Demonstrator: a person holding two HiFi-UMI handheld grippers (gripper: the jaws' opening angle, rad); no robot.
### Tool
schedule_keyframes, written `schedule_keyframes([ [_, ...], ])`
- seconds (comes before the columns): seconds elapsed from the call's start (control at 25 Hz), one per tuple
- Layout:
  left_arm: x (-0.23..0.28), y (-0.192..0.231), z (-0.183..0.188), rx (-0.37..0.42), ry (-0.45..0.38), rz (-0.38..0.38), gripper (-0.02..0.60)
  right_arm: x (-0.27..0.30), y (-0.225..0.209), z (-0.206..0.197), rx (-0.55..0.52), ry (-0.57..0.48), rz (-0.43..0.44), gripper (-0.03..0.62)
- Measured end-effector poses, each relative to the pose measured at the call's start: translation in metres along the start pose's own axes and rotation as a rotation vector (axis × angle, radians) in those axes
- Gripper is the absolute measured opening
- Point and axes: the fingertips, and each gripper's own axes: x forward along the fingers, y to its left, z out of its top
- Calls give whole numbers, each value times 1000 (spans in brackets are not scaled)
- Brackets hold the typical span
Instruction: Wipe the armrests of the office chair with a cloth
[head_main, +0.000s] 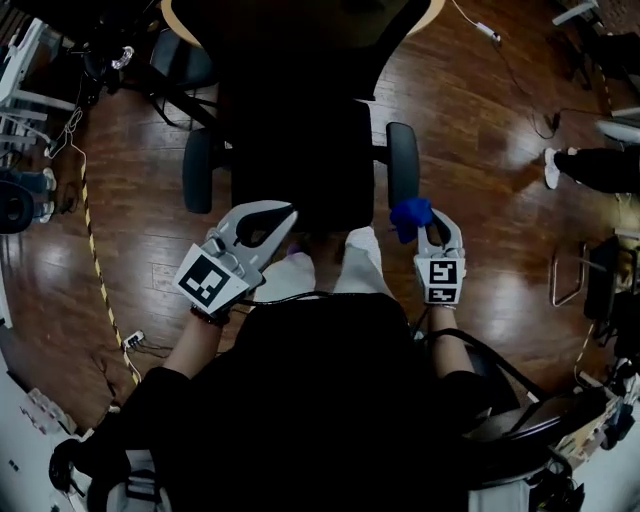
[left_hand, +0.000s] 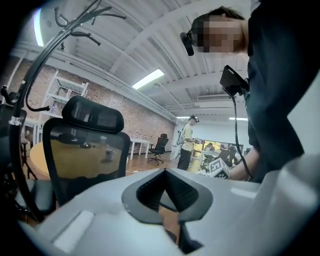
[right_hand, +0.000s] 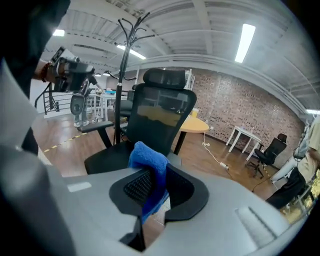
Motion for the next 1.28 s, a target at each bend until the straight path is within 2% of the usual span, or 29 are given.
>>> schedule_keyframes([
  [0.08,26,5,6,-13,-14,25,6,21,-19,-13,-49,49,10,54],
  [0.12,37,8,10,-44,-32,48,6,33,-27,-22,-63,73,27,54],
  [0.24,66,18,17,-148,-81,156,6,72,-37,-54,-59,138,144,54],
  [0.28,77,20,18,-153,-92,188,6,83,-38,-63,-71,155,188,54],
  [0.36,101,21,20,-105,-107,216,6,102,-40,-74,-133,172,272,54],
  [0.4,115,19,16,-56,-91,210,6,111,-40,-76,-170,174,311,54],
  [0.48,145,10,-7,38,11,171,6,129,-40,-77,-225,169,371,54],
  [0.56,175,0,-37,60,121,116,6,144,-42,-73,-241,149,406,54],
  [0.6,190,-6,-50,54,150,87,6,148,-43,-71,-245,136,418,54],
  [0.76,239,-20,-101,-21,152,-5,6,156,-49,-62,-279,74,439,54],
  [0.84,255,-15,-133,-82,140,-7,6,162,-54,-56,-294,53,444,54],
  [0.96,256,5,-175,-200,161,71,6,180,-58,-45,-321,35,439,54],
  [1.04,250,15,-186,-244,168,124,6,197,-64,-36,-340,25,435,54],
  [1.28,222,33,-188,-280,165,231,6,257,-83,0,-438,30,478,54],
])
